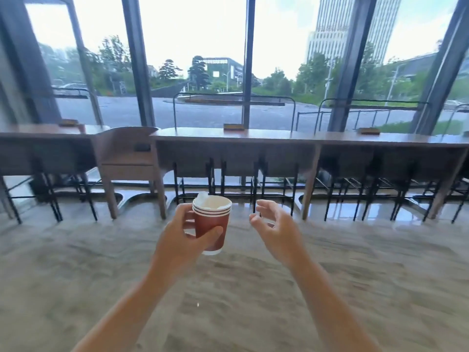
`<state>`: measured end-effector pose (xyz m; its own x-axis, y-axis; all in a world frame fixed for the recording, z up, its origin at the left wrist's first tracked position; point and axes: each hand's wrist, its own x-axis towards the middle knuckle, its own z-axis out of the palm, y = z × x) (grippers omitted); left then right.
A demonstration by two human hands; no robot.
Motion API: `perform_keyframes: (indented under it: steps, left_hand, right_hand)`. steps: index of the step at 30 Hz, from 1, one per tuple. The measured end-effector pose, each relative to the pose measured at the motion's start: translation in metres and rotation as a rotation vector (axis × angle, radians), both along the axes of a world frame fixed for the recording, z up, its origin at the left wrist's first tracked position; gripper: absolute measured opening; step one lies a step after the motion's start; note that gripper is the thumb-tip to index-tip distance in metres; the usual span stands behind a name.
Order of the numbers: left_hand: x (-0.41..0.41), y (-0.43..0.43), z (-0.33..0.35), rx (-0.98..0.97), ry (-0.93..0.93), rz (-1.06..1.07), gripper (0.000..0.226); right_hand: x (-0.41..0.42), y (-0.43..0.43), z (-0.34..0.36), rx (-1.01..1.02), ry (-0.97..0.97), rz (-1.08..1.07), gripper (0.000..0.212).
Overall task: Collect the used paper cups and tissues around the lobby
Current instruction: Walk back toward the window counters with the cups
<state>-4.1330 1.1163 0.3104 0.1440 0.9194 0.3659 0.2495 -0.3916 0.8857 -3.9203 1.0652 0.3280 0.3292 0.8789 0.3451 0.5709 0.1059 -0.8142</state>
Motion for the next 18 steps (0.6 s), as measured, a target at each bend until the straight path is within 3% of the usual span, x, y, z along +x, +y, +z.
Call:
perform_keyframes:
  steps: [11,18]
  left_hand:
    - [-0.143,0.036,-0.004,-0.022,-0.063,0.51,0.055]
    - [-0.173,-0.016,-0.014,0.02,-0.09,0.895,0.064]
  right_hand:
    - [-0.142,0.161,-0.009,-0.025,0.036,0.564,0.043]
    - [-0.218,0.186,-0.012,-0.042,0.045,0.922,0.035]
